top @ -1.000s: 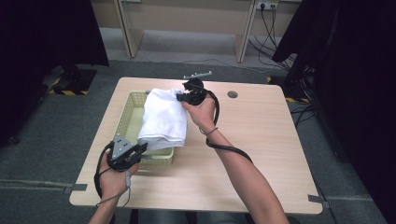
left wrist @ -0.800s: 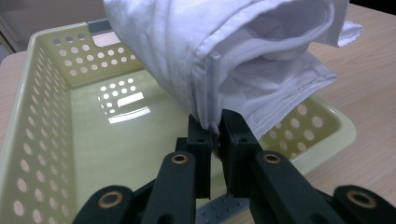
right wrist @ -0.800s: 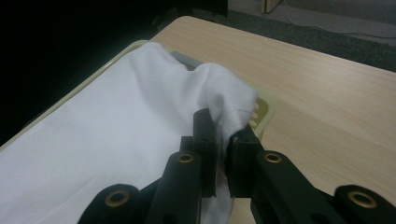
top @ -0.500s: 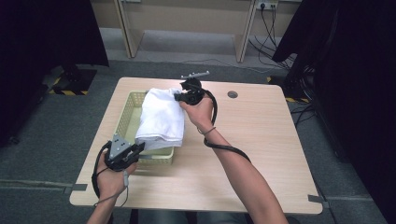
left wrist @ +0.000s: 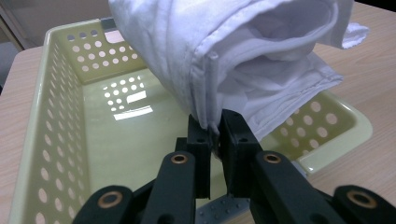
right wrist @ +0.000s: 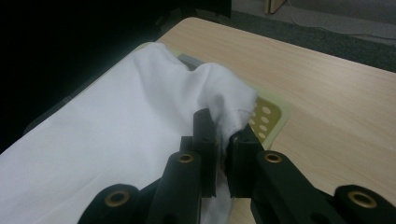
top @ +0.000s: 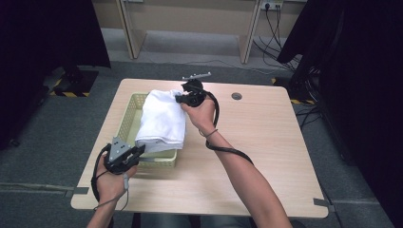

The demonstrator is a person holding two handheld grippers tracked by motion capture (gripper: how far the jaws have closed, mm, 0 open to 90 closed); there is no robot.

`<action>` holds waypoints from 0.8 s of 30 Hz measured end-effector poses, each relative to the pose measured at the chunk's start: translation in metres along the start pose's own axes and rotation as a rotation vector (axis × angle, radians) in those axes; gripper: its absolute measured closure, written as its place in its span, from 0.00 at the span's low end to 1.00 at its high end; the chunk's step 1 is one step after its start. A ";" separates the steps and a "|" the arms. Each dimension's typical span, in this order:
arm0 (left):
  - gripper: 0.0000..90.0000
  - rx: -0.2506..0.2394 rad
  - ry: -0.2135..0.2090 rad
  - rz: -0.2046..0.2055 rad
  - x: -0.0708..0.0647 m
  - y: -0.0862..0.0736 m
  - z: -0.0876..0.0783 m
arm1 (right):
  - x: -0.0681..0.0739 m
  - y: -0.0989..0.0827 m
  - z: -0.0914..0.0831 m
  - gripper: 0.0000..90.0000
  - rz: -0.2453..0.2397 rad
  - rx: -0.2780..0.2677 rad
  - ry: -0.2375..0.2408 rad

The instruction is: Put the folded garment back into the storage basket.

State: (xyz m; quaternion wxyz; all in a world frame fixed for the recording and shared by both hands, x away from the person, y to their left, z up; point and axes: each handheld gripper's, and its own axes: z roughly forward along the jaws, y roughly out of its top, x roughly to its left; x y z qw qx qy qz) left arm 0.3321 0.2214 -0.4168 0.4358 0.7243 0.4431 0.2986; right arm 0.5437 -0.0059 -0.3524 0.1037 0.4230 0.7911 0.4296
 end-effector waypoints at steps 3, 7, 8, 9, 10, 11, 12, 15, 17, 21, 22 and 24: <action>0.91 0.000 0.004 0.003 0.002 -0.001 0.000 | 0.001 0.001 0.001 0.94 0.000 0.001 0.001; 0.91 -0.001 0.010 0.002 0.004 -0.001 -0.001 | 0.002 0.001 0.002 0.94 -0.003 0.002 0.003; 0.91 -0.001 0.012 0.003 0.004 -0.001 -0.001 | 0.003 0.002 0.002 0.94 -0.004 0.002 0.004; 0.91 0.000 0.012 0.001 0.004 -0.002 -0.001 | 0.003 0.002 0.003 0.94 -0.004 0.002 0.004; 0.91 0.000 0.013 -0.001 0.005 -0.002 -0.001 | 0.004 0.002 0.003 0.94 -0.003 0.003 0.004; 0.91 0.000 0.014 -0.003 0.005 -0.002 -0.002 | 0.004 0.002 0.003 0.94 -0.002 0.002 0.005; 0.91 0.001 0.014 -0.004 0.005 -0.002 -0.002 | 0.005 0.003 0.003 0.94 -0.003 0.001 0.006; 0.91 0.001 0.015 -0.010 0.006 -0.002 -0.002 | 0.006 0.003 0.004 0.94 -0.005 0.001 0.007; 0.91 0.002 0.016 -0.012 0.006 -0.002 -0.003 | 0.006 0.004 0.005 0.94 -0.006 0.001 0.008; 0.91 0.002 0.020 -0.013 0.006 -0.002 -0.003 | 0.007 0.004 0.006 0.94 -0.007 0.003 0.009; 0.91 0.003 0.020 -0.014 0.006 -0.003 -0.003 | 0.008 0.004 0.006 0.94 -0.006 0.002 0.009; 0.91 0.003 0.020 -0.020 0.007 -0.003 -0.003 | 0.008 0.004 0.006 0.94 -0.005 0.004 0.010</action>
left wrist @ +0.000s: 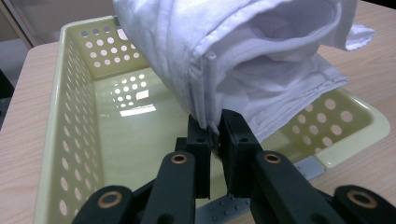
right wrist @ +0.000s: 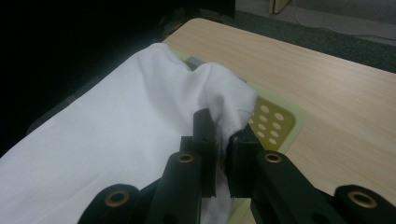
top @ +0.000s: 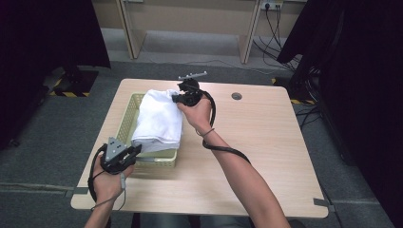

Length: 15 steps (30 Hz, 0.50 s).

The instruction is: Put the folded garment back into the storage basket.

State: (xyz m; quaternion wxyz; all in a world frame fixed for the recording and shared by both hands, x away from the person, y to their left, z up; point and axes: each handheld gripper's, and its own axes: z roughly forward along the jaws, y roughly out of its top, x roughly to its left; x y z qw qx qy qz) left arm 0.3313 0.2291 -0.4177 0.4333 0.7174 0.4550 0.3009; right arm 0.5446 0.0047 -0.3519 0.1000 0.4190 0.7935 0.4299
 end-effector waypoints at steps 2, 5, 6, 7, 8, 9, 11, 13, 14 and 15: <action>0.91 0.000 0.004 0.003 0.001 0.000 0.000 | 0.000 0.000 0.000 0.94 -0.003 -0.002 0.001; 0.91 0.001 0.006 0.003 0.001 0.000 0.000 | 0.001 0.001 0.001 0.94 -0.004 -0.002 0.002; 0.91 0.001 0.008 0.002 0.002 0.000 -0.001 | 0.002 0.001 0.001 0.94 -0.004 -0.003 0.003; 0.91 0.000 0.010 0.002 0.002 -0.001 -0.001 | 0.002 0.001 0.001 0.94 -0.004 -0.003 0.003; 0.91 0.001 0.009 0.000 0.002 -0.001 -0.001 | 0.002 0.001 0.002 0.94 -0.005 -0.004 0.004; 0.91 0.002 0.009 -0.002 0.002 -0.001 -0.001 | 0.003 0.001 0.002 0.94 -0.002 -0.001 0.005; 0.91 0.003 0.011 -0.005 0.003 -0.001 -0.001 | 0.004 0.002 0.003 0.94 -0.007 -0.002 0.005; 0.91 0.002 0.012 -0.009 0.003 -0.002 -0.002 | 0.004 0.002 0.003 0.94 -0.007 -0.001 0.007; 0.91 0.002 0.013 -0.009 0.003 -0.002 -0.002 | 0.005 0.002 0.004 0.94 -0.006 -0.002 0.008; 0.91 0.002 0.014 -0.010 0.004 -0.002 -0.002 | 0.005 0.002 0.004 0.94 -0.004 -0.003 0.008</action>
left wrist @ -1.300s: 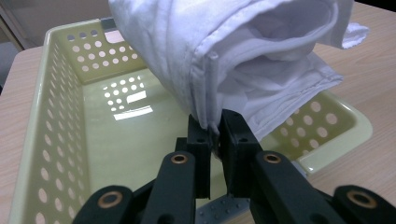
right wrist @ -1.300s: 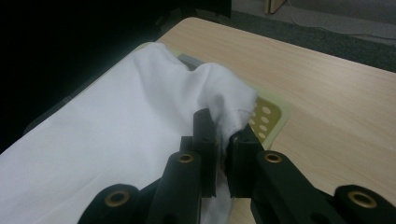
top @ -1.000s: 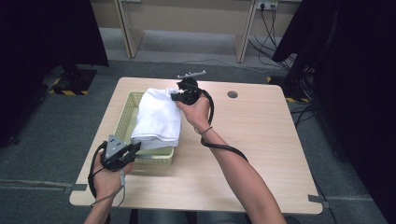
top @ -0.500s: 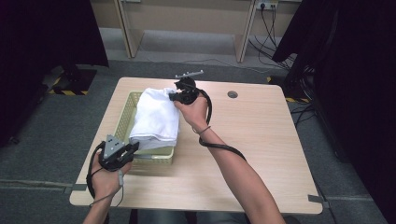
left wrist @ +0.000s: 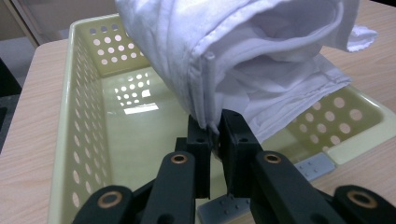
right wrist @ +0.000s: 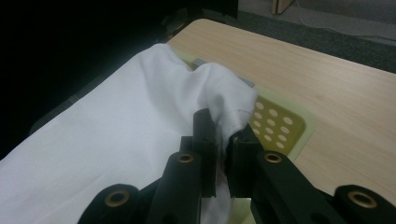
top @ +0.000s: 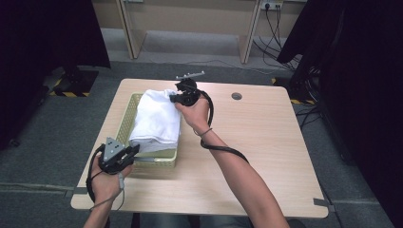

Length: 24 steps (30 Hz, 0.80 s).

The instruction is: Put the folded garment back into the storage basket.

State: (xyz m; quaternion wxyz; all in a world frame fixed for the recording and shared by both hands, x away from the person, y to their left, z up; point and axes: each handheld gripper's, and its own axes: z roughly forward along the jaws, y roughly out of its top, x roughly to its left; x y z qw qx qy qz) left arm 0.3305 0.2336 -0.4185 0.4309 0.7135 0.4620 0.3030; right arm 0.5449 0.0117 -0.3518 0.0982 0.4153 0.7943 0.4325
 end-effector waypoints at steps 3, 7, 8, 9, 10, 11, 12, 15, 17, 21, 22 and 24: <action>0.91 0.002 0.003 -0.003 0.001 -0.001 0.000 | 0.001 0.000 0.001 0.94 0.003 0.003 0.000; 0.91 0.005 0.008 -0.002 0.003 -0.001 0.000 | 0.001 0.000 0.002 0.94 0.003 0.006 0.002; 0.91 0.005 0.010 -0.002 0.003 -0.001 -0.001 | 0.001 0.001 0.003 0.94 0.004 0.005 0.003; 0.91 0.005 0.011 -0.003 0.003 -0.001 -0.001 | 0.002 0.001 0.003 0.94 0.004 0.004 0.004; 0.91 0.006 0.012 -0.003 0.004 -0.001 -0.001 | 0.002 0.001 0.003 0.94 0.006 0.004 0.006; 0.91 0.006 0.013 -0.004 0.004 -0.001 -0.001 | 0.002 0.001 0.003 0.94 0.002 0.004 0.006; 0.91 0.006 0.014 -0.006 0.004 -0.001 -0.001 | 0.003 0.001 0.004 0.94 0.002 0.004 0.007; 0.91 0.008 0.016 -0.007 0.005 -0.001 -0.001 | 0.003 0.001 0.005 0.94 0.003 0.005 0.009; 0.91 0.010 0.017 -0.007 0.006 -0.002 -0.001 | 0.004 0.001 0.006 0.94 0.003 0.006 0.010; 0.91 0.013 0.020 -0.009 0.008 -0.002 -0.001 | 0.005 0.002 0.007 0.94 0.005 0.007 0.010; 0.91 0.013 0.021 -0.009 0.008 -0.003 0.000 | 0.005 0.002 0.007 0.94 0.005 0.007 0.010; 0.91 0.015 0.024 -0.010 0.009 -0.003 0.000 | 0.005 0.002 0.008 0.94 0.006 0.007 0.010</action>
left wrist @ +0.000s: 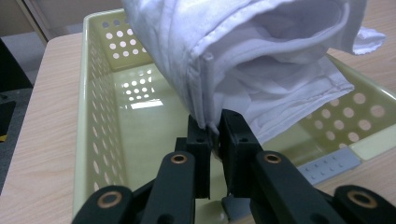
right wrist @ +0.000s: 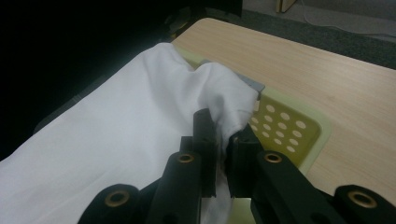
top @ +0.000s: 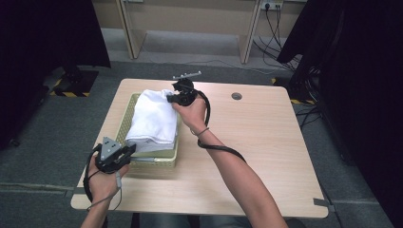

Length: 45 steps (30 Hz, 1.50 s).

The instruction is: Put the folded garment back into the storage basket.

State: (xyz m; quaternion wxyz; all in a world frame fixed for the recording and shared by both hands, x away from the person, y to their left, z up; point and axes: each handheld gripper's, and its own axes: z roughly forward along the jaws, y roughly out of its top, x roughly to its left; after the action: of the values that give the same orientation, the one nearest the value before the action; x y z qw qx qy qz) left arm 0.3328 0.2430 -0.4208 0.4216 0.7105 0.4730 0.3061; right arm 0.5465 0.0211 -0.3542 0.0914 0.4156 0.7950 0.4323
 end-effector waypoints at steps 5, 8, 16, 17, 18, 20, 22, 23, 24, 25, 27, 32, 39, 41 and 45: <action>0.91 0.001 0.011 0.002 0.004 -0.001 0.000 | 0.001 0.000 0.002 0.94 -0.001 -0.001 0.003; 0.91 0.004 0.015 0.004 0.005 -0.001 0.000 | 0.002 0.000 0.003 0.94 0.002 0.001 0.005; 0.91 0.013 0.023 0.002 0.008 -0.001 0.001 | 0.003 0.000 0.006 0.94 0.001 0.000 0.006; 0.91 0.015 0.024 0.003 0.009 -0.001 0.001 | 0.003 0.000 0.006 0.94 0.003 0.000 0.005; 0.91 0.017 0.025 0.008 0.009 -0.001 0.002 | 0.003 0.000 0.007 0.94 0.003 0.000 0.006; 0.91 0.019 0.025 0.007 0.010 -0.001 0.002 | 0.003 0.000 0.007 0.94 0.005 0.000 0.006; 0.91 0.021 0.022 0.000 0.010 -0.001 0.002 | 0.003 0.000 0.008 0.94 0.005 0.002 0.006; 0.91 0.024 0.021 -0.001 0.010 -0.001 0.002 | 0.003 0.000 0.008 0.94 0.006 0.002 0.006; 0.91 0.025 0.021 -0.002 0.010 -0.001 0.002 | 0.003 0.000 0.009 0.94 0.006 0.003 0.006; 0.91 0.027 0.023 -0.001 0.010 -0.001 0.003 | 0.003 -0.001 0.009 0.94 0.008 0.002 0.006; 0.91 0.028 0.025 0.004 0.012 -0.001 0.003 | 0.003 -0.001 0.009 0.94 0.007 0.004 0.006; 0.91 0.034 0.024 -0.007 0.013 -0.002 0.004 | 0.003 -0.001 0.012 0.94 0.013 0.009 0.007; 0.91 0.039 0.027 -0.010 0.016 -0.002 0.004 | 0.004 -0.002 0.014 0.94 0.017 0.010 0.008; 0.91 0.043 0.027 -0.016 0.017 -0.003 0.005 | 0.004 -0.002 0.015 0.94 0.013 0.008 0.009; 0.91 0.048 0.029 -0.017 0.019 -0.004 0.005 | 0.005 -0.002 0.016 0.94 0.013 0.011 0.008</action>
State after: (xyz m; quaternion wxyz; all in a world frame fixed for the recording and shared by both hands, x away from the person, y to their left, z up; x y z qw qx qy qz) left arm 0.3424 0.2594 -0.4258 0.4002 0.7120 0.4921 0.3012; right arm 0.5501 0.0340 -0.3644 0.0829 0.4195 0.7950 0.4302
